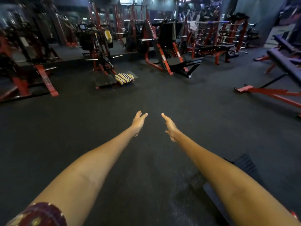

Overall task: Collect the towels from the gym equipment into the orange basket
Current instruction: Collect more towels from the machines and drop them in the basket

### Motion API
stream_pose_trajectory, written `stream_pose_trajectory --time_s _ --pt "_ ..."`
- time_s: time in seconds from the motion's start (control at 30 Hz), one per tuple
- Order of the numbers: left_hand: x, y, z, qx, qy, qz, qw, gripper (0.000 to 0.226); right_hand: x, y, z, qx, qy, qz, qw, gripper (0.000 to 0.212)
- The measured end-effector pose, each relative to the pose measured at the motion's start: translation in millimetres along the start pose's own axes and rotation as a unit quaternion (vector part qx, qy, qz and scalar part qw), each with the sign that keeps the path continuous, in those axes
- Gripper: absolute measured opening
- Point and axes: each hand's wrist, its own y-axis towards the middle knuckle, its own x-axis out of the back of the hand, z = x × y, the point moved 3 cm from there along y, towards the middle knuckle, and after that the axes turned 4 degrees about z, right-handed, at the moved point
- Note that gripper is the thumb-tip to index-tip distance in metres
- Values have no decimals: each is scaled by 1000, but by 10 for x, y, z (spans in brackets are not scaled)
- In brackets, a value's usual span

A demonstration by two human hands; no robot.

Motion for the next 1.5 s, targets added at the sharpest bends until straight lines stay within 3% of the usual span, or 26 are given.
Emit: stream_pose_trajectory --time_s 0.23,0.47,0.7,0.93,1.3,1.5 --pt "-154 1240 -447 15 -13 -20 1000 62 363 1248 691 16 -24 21 999 70" --pt "-349 2396 -520 33 -19 -22 999 63 689 2440 871 11 -15 28 999 71" --pt "-733 4135 -1084 8 -31 5 999 63 1118 4002 1314 43 -7 -2 999 68" --pt "-1158 5810 -1845 -16 -38 36 999 62 1672 5453 2215 83 -19 -39 996 65" --pt "-2117 8089 -2091 9 -29 70 997 63 2816 7632 2627 74 -26 -67 995 69" --pt "-2498 9325 -2613 2 -33 64 997 63 3456 8861 3174 57 -28 -56 996 70"
